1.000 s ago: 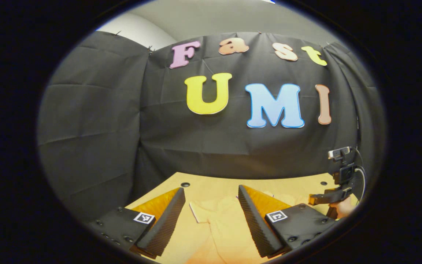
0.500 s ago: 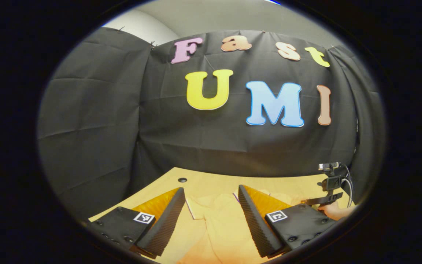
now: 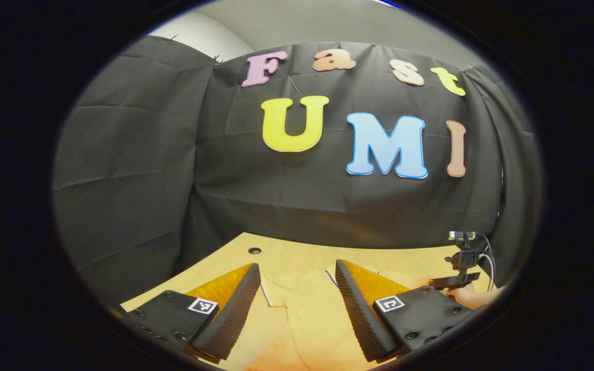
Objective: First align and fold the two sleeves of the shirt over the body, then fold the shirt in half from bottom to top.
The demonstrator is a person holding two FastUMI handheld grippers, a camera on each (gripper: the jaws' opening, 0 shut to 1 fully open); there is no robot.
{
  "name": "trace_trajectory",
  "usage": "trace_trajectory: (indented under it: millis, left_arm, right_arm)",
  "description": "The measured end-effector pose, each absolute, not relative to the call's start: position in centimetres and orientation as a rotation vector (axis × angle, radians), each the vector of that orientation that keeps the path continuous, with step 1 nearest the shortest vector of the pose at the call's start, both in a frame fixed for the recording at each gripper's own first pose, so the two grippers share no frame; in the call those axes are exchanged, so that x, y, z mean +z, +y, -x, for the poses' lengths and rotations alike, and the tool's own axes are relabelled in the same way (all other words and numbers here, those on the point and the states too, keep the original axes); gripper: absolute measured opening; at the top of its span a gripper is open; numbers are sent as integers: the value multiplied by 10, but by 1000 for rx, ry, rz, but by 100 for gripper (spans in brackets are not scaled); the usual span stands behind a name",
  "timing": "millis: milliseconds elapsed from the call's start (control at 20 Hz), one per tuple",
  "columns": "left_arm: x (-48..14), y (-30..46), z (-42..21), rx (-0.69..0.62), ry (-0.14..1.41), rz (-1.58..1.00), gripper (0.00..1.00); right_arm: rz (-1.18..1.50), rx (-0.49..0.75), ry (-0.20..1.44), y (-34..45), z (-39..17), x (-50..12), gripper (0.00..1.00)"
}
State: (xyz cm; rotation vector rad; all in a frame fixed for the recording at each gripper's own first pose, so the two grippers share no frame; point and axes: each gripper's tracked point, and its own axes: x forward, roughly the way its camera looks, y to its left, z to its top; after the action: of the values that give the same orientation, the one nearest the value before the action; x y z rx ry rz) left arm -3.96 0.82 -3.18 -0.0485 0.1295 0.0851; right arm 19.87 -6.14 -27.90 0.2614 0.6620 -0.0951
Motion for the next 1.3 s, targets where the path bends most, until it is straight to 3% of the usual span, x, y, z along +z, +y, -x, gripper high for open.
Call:
trace_trajectory:
  millis: [100, 200, 650, 1300]
  left_arm:
    - [-31, 10, 43, 90, 125, 49, 94]
    - [-31, 14, 47, 96, 123, 49, 94]
    - [-39, 30, 56, 121, 120, 77, 94]
    - [-41, 63, 73, 166, 125, 70, 94]
  right_arm:
    - [-278, -106, 671, -59, -199, -278, 8]
    - [-281, -104, 681, -55, -197, -276, 3]
    - [-96, 42, 527, -11, -192, -212, 3]
    - [-11, 213, 562, 76, -185, -226, 3]
